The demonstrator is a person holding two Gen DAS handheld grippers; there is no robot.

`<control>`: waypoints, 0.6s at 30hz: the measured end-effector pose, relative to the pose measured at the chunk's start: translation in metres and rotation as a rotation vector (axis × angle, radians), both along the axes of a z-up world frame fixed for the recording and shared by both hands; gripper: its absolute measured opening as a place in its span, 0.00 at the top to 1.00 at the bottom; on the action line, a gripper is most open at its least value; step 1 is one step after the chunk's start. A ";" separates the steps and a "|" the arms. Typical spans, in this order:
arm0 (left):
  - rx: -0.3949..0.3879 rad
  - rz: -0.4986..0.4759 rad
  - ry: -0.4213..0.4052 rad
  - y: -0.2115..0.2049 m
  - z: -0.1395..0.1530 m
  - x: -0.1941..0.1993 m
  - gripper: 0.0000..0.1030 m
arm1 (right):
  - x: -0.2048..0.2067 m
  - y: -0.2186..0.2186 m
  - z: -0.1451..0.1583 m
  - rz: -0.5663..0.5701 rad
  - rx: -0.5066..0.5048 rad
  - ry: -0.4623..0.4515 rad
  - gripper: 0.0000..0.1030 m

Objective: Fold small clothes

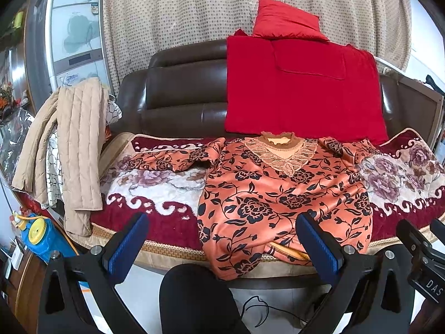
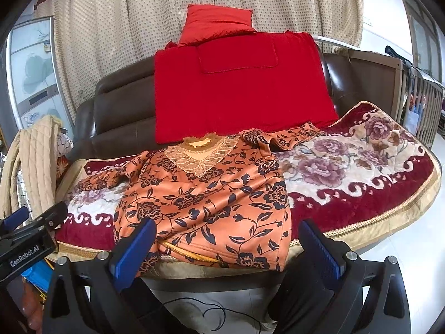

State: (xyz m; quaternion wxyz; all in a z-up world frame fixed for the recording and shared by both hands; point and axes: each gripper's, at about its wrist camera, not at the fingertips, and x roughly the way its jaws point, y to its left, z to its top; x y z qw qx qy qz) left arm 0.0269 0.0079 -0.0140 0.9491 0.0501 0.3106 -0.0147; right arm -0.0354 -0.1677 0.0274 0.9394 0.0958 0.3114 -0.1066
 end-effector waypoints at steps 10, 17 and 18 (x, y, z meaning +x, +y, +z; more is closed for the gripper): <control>0.005 -0.031 0.006 -0.006 -0.003 0.003 0.00 | 0.005 0.000 0.002 -0.013 -0.033 0.013 0.00; 0.009 -0.032 0.007 -0.009 -0.004 0.003 0.00 | 0.008 -0.004 0.001 -0.016 -0.032 0.025 0.00; 0.009 -0.031 0.007 -0.009 -0.004 0.004 0.00 | 0.008 -0.004 0.001 -0.015 -0.032 0.026 0.00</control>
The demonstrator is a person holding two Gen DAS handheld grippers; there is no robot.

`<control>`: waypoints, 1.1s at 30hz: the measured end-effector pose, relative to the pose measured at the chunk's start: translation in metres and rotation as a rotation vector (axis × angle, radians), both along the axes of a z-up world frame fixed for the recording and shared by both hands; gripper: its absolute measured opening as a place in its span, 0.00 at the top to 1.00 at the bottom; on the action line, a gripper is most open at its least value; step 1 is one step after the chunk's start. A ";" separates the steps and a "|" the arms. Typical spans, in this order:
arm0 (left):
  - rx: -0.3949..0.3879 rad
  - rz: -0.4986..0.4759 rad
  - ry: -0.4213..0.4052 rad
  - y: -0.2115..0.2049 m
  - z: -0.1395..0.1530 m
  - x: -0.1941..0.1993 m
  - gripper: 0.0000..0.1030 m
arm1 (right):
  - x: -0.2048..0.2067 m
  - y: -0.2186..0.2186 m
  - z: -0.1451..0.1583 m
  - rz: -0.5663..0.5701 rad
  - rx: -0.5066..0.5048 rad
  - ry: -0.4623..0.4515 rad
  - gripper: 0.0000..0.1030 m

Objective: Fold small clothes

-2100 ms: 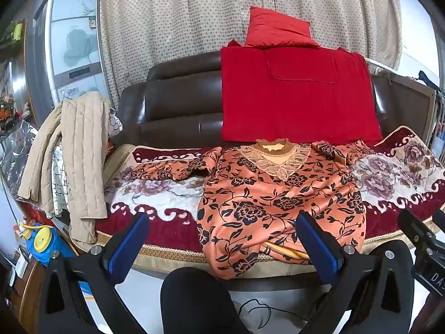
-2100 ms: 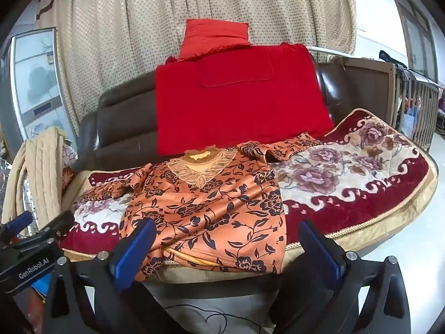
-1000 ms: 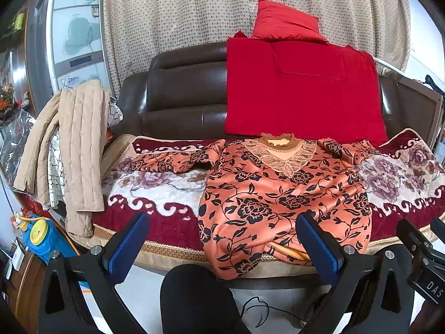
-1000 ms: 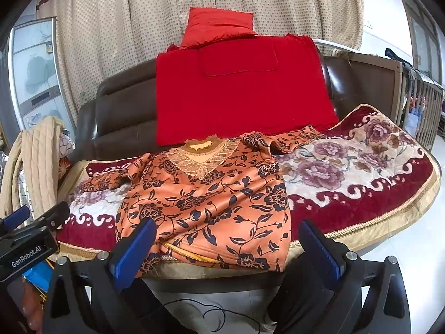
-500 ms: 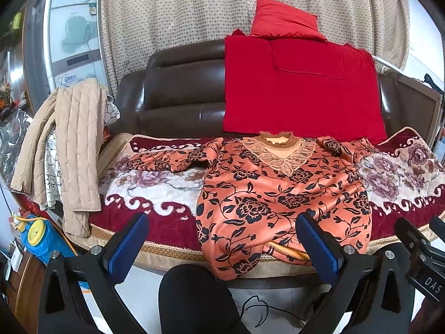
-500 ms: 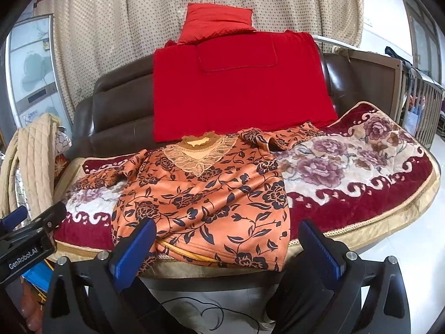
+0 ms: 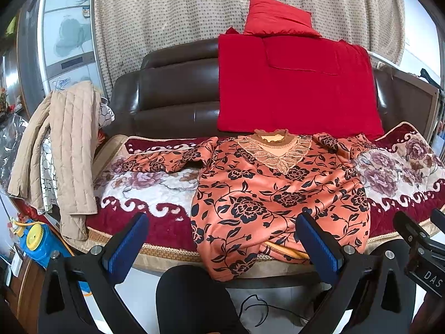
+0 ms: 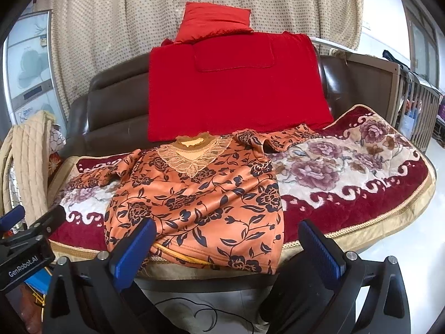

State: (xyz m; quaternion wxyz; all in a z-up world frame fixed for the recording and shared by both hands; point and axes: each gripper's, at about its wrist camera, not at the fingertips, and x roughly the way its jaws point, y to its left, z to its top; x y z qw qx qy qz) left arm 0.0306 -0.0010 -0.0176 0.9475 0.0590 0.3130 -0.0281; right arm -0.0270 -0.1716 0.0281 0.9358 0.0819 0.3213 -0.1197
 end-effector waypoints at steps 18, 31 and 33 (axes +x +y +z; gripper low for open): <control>-0.002 0.002 0.000 0.002 0.001 0.000 0.00 | 0.003 0.006 0.000 0.008 -0.025 0.005 0.00; -0.002 0.004 0.005 0.006 0.001 0.002 0.00 | 0.007 0.006 -0.003 0.011 -0.030 0.015 0.00; -0.002 0.004 0.009 0.007 0.000 0.005 0.00 | 0.008 0.006 -0.003 0.012 -0.030 0.018 0.00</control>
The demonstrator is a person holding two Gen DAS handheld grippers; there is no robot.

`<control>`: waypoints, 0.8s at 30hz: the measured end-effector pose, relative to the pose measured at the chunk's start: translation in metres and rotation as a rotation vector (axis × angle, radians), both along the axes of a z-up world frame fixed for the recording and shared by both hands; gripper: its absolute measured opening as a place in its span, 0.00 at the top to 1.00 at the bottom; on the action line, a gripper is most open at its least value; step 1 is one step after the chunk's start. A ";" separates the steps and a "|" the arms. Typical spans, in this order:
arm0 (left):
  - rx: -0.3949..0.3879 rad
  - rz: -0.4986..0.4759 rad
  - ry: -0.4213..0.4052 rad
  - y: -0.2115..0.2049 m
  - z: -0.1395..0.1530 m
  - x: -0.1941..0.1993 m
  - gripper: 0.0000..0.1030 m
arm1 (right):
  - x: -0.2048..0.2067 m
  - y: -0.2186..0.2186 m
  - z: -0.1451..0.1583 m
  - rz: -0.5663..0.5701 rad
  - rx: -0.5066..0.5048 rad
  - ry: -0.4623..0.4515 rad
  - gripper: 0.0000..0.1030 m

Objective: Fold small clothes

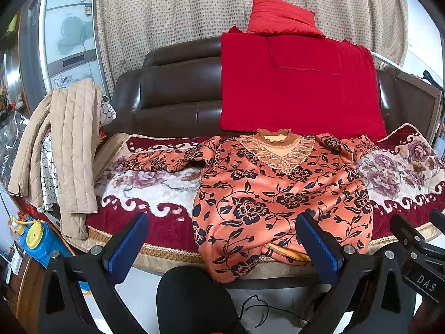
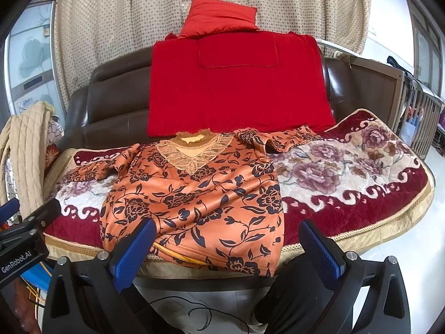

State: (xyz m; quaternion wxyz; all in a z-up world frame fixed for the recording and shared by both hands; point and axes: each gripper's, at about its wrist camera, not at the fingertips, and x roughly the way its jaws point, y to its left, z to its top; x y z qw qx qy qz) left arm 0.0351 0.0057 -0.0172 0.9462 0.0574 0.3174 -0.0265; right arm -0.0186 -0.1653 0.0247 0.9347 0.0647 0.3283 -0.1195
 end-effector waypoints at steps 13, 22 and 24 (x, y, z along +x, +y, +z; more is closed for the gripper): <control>0.002 0.013 0.009 -0.001 -0.003 0.009 0.00 | 0.008 0.001 -0.006 0.003 -0.024 0.015 0.00; 0.005 0.027 0.014 0.001 -0.006 0.012 0.00 | 0.016 0.012 -0.012 0.035 -0.030 0.037 0.00; 0.006 0.032 0.017 0.002 -0.008 0.014 0.00 | 0.018 0.014 -0.014 0.043 -0.035 0.042 0.00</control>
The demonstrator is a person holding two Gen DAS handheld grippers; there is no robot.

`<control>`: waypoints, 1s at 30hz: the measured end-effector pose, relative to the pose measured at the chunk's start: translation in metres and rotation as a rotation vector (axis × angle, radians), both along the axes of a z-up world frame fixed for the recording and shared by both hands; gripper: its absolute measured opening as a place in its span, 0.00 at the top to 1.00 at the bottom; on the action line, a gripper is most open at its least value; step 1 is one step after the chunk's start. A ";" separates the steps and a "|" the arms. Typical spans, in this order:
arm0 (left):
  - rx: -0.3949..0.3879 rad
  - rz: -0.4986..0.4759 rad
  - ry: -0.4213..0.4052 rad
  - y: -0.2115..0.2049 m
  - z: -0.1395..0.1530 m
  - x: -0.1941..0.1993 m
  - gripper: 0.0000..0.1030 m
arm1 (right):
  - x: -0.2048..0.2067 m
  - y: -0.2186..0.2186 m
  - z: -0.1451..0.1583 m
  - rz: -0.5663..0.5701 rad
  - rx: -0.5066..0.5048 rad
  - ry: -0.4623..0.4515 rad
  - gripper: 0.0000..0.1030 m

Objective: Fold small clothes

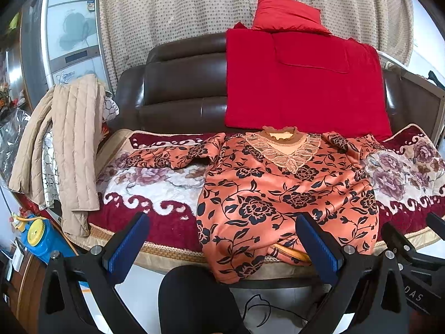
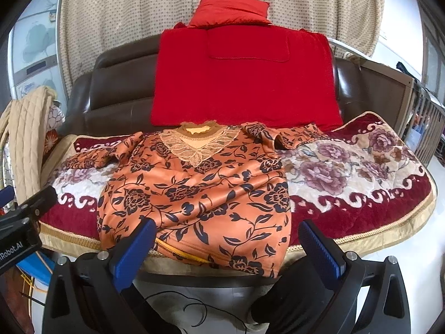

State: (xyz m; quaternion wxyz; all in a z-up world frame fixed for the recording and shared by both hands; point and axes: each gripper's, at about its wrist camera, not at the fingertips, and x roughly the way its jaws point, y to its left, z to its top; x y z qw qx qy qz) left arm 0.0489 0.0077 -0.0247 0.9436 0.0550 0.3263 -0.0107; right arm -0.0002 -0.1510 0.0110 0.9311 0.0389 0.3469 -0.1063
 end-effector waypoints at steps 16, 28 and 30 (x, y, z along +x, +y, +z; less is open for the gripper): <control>0.016 0.013 0.035 -0.004 -0.011 0.013 0.00 | 0.016 -0.001 -0.015 0.009 0.008 0.043 0.00; 0.034 0.027 0.065 -0.007 -0.021 0.032 0.00 | 0.034 -0.011 -0.030 0.002 0.029 0.083 0.00; 0.038 0.034 0.072 -0.008 -0.024 0.039 0.00 | 0.039 -0.014 -0.034 -0.002 0.032 0.091 0.00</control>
